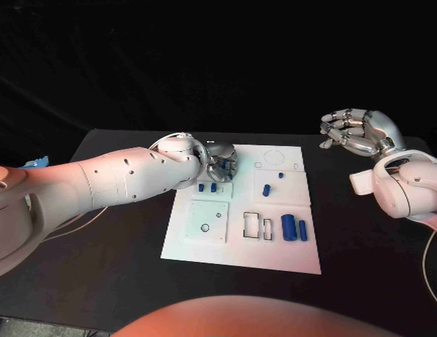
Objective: Assemble the parts on the task board
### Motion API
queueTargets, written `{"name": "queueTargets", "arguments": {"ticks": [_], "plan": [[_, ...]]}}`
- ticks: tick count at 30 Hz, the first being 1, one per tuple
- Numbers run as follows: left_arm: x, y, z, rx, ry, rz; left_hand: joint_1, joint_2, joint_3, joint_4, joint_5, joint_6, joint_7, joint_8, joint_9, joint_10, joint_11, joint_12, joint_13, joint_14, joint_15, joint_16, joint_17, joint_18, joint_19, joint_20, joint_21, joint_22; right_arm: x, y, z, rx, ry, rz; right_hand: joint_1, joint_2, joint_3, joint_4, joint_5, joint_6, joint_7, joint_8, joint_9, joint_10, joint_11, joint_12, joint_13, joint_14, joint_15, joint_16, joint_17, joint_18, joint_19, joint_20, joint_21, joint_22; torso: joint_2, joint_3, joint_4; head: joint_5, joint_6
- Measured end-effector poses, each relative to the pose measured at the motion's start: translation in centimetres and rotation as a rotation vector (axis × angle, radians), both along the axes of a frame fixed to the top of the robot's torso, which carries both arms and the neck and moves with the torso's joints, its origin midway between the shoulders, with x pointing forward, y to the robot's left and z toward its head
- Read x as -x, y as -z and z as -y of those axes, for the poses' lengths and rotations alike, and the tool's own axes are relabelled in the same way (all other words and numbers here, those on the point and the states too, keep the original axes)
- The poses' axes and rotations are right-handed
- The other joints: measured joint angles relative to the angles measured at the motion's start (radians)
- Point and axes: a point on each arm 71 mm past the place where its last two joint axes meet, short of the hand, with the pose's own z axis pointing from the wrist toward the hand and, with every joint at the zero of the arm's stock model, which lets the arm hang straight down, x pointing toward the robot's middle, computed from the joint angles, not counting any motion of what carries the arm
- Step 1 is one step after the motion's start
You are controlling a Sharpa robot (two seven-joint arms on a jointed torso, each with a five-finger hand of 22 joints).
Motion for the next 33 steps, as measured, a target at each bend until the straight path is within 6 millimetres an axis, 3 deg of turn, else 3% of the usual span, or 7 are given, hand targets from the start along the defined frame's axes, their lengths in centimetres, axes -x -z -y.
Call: {"name": "queueTargets", "arguments": {"ticks": [15,23,33], "plan": [[0.6,-1.5,-0.9,0.071,-0.016,0.027,-0.008,0.0,0.017,-0.015,-0.002,0.016,0.003,-0.02,0.002,0.023,0.002,-0.035,-0.007,0.009,-0.001,0.003,-0.007,0.0,0.005,-0.005,0.011,0.007,0.0,0.1,0.1,0.0,0.002,-0.002,-0.001,0.009,0.0,0.0,0.0,0.0,0.0,0.0,-0.001,0.0,0.0,0.0,-0.001,0.0,0.0,0.0,0.001,0.0,0.0,0.0,0.0,-0.001,-0.002,-0.0012,0.0023,-0.004,0.007],[0.7,-2.7,-3.0,0.111,-0.058,0.037,-0.016,0.0,0.017,-0.015,-0.002,0.018,0.001,-0.026,0.002,0.027,-0.002,-0.04,-0.008,0.008,-0.001,0.003,-0.01,0.0,0.005,-0.005,0.011,0.01,0.0,0.1,0.3,0.002,0.007,-0.002,-0.001,0.009,0.0,0.0,0.0,0.0,0.0,0.0,-0.001,0.0,0.0,0.0,-0.001,0.0,0.0,0.0,0.001,0.0,0.0,0.0,0.0,-0.001,-0.005,-0.0007,0.0053,-0.004,0.009],[0.8,-2.9,-5.2,0.121,-0.107,0.011,-0.02,-0.005,0.017,-0.016,-0.002,0.023,0.002,-0.029,0.002,0.03,0.002,-0.046,-0.008,0.008,-0.001,0.003,-0.012,0.0,0.005,-0.005,0.011,0.011,0.0,0.1,0.4,0.002,0.009,-0.002,-0.001,0.009,0.0,0.0,0.0,0.0,0.0,0.0,-0.001,0.0,0.0,0.0,-0.001,0.0,0.0,0.0,0.001,0.0,0.0,0.0,0.0,-0.001,-0.005,-0.0001,0.0064,-0.003,0.011]]}}
